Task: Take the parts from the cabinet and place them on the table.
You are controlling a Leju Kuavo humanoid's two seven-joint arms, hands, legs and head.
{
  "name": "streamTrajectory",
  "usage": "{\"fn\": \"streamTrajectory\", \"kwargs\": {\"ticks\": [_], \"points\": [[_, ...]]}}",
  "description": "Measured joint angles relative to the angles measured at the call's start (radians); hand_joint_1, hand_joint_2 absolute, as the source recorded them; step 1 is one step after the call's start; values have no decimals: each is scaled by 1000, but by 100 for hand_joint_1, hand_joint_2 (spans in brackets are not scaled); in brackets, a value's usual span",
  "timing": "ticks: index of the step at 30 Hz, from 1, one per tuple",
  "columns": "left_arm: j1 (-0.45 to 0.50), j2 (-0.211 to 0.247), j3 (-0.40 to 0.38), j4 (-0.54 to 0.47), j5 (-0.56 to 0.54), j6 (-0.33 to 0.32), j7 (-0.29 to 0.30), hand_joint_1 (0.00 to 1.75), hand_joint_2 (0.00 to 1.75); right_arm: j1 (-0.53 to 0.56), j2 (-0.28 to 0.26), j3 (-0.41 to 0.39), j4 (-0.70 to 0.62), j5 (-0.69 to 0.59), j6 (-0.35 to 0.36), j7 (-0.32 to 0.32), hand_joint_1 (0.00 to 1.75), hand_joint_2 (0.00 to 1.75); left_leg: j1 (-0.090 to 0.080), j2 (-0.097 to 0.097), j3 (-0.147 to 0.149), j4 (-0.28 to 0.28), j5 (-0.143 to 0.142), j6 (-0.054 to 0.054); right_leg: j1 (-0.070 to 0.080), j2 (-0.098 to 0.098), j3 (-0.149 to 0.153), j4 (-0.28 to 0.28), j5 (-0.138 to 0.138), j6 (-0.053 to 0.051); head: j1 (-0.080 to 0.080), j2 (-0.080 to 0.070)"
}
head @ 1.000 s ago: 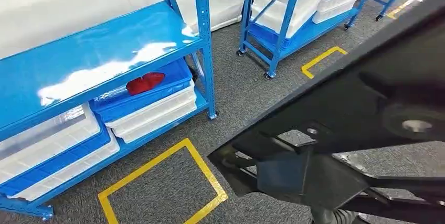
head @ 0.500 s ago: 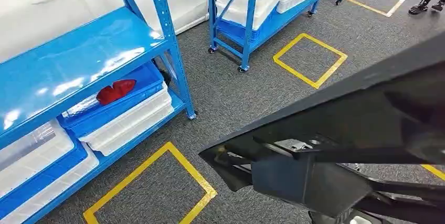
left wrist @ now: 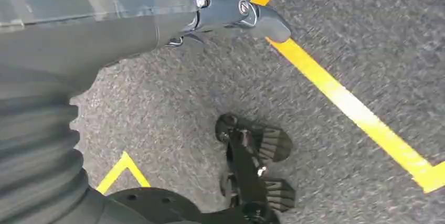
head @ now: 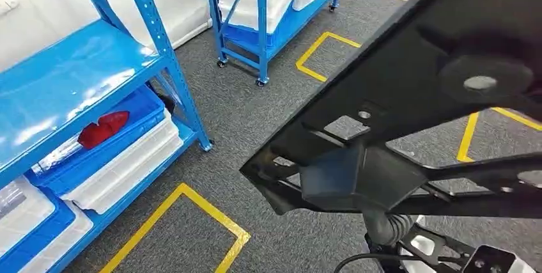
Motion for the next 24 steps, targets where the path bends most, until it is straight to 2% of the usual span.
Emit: {"fn": "streamTrajectory", "kwargs": {"ticks": [1, 2, 3, 4, 5, 6, 7, 8, 9, 10, 11, 12, 14, 15, 16, 17, 18, 19, 20, 21, 22, 23, 24], "points": [[-1, 0, 0, 0, 0, -1, -2, 0, 175, -3, 0, -3, 3, -2, 2, -1, 175, 175, -5, 13, 2, -5, 3, 5, 8, -60, -12, 27, -22, 0, 3, 0], [0, 0, 1, 0, 0, -2, -5, 0, 175, -9, 0, -3, 7, -5, 8, -1, 175, 175, -9, 30, 1, -5, 4, 10, 8, -102, -47, 95, -65, 2, 7, 0], [2, 0, 1, 0, 0, -4, -8, 0, 175, -11, 1, -5, 14, -9, 17, -1, 175, 175, -12, 45, 1, -5, 4, 11, 6, -120, -83, 174, -104, 4, 7, 0], [4, 1, 1, 0, 0, -7, -13, 0, 175, -10, 2, -8, 24, -12, 22, -1, 175, 175, -15, 60, 1, -5, 3, 12, 4, -129, -119, 251, -134, 6, 6, 0], [3, 1, 1, 0, -1, -8, -19, 0, 175, -10, 3, -12, 34, -13, 28, -1, 175, 175, -17, 76, 0, -4, 2, 13, 2, -132, -145, 307, -147, 8, 7, 0], [2, 1, 1, 0, -2, -10, -27, 0, 175, -10, 7, -18, 49, -13, 37, 0, 175, 175, -18, 90, 0, -3, 1, 13, 1, -135, -142, 303, -132, 9, 7, 0], [0, 1, 1, 0, -3, -10, -31, 0, 175, -10, 9, -23, 61, -12, 41, 0, 175, 175, -18, 102, 0, -2, -1, 12, 1, -139, -114, 255, -101, 9, 7, 0], [-2, 1, 1, 0, -3, -11, -34, 0, 175, -11, 14, -26, 72, -11, 42, 0, 175, 175, -18, 113, 1, 0, -3, 10, 2, -148, -64, 166, -59, 7, 7, 0], [-3, 1, 1, 0, -3, -11, -34, 0, 175, -15, 18, -28, 86, -12, 45, 0, 175, 175, -19, 121, 3, 4, -7, 7, 3, -170, -10, 71, -23, 3, 8, 0], [-3, 2, 1, 0, 0, -11, -35, 0, 175, -24, 20, -28, 106, -14, 53, 0, 175, 175, -21, 131, 3, 9, -11, 1, 9, -216, 23, 3, -30, -3, 7, 0], [-2, 4, 2, 0, 5, -11, -35, 0, 175, -33, 25, -27, 128, -14, 57, 0, 175, 175, -28, 138, 1, 14, -16, -6, 16, -209, 23, 0, -24, -12, 5, 0], [-4, 4, 2, 0, 6, -10, -35, 0, 175, -36, 27, -28, 145, -14, 58, 0, 175, 175, -27, 145, 3, 12, -16, -10, 17, -194, 19, 2, -25, -14, 5, 0], [-4, 4, 2, 0, 7, -7, -38, 0, 175, -40, 32, -28, 181, -13, 58, 0, 175, 175, -27, 163, 9, 8, -17, -19, 22, -178, 16, 2, -25, -23, 5, 0], [-4, 4, 2, 0, 7, -6, -45, 0, 175, -44, 36, -27, 195, -9, 53, 0, 175, 175, -26, 169, 9, 11, -23, -25, 12, -166, 20, -7, -18, -32, 6, 0], [-4, 6, 2, 0, 6, -8, -52, 0, 175, -48, 44, -27, 206, -5, 49, 0, 175, 175, -19, 124, 2, 30, -43, -31, 10, -159, 21, -11, -15, -36, 5, 0], [-2, 6, 2, 0, 6, -13, -58, 0, 175, -57, 51, -27, 219, -5, 47, 0, 175, 175, -17, 85, -21, 88, -81, -34, 10, -151, 19, -11, -13, -44, 3, 0], [0, 9, 2, 0, 6, -16, -61, 0, 175, -63, 62, -27, 237, -5, 45, -1, 175, 175, -16, 65, -62, 177, -126, -38, 11, -138, 18, -11, -11, -46, 3, 0], [2, 11, 2, 0, 6, -18, -62, 0, 175, -65, 68, -27, 250, -5, 45, 0, 175, 175, -16, 58, -102, 258, -159, -40, 12, -127, 17, -11, -11, -47, 3, 0], [4, 13, 2, 0, 7, -18, -63, 0, 175, -65, 70, -27, 264, -5, 45, 0, 175, 175, -16, 56, -133, 320, -175, -42, 13, -115, 16, -10, -11, -47, 2, 0], [5, 16, 2, 0, 9, -16, -63, 0, 175, -65, 72, -27, 279, -5, 45, 0, 175, 175, -16, 56, -146, 337, -166, -41, 14, -103, 16, -10, -10, -47, 3, 0], [5, 19, 3, 0, 11, -15, -63, 0, 175, -66, 76, -27, 291, -6, 45, 0, 175, 175, -16, 55, -134, 303, -132, -40, 14, -90, 17, -9, -10, -47, 3, 0], [4, 20, 3, 0, 11, -14, -63, 0, 175, -69, 78, -27, 298, -10, 45, 0, 175, 175, -15, 50, -101, 225, -80, -37, 13, -76, 18, -6, -11, -46, 3, 0], [3, 26, 3, 0, 12, -13, -62, 0, 175, -74, 82, -27, 306, -15, 47, 0, 175, 175, -12, 30, -57, 124, -26, -34, 13, -63, 19, -3, -11, -45, 3, 0]]}}
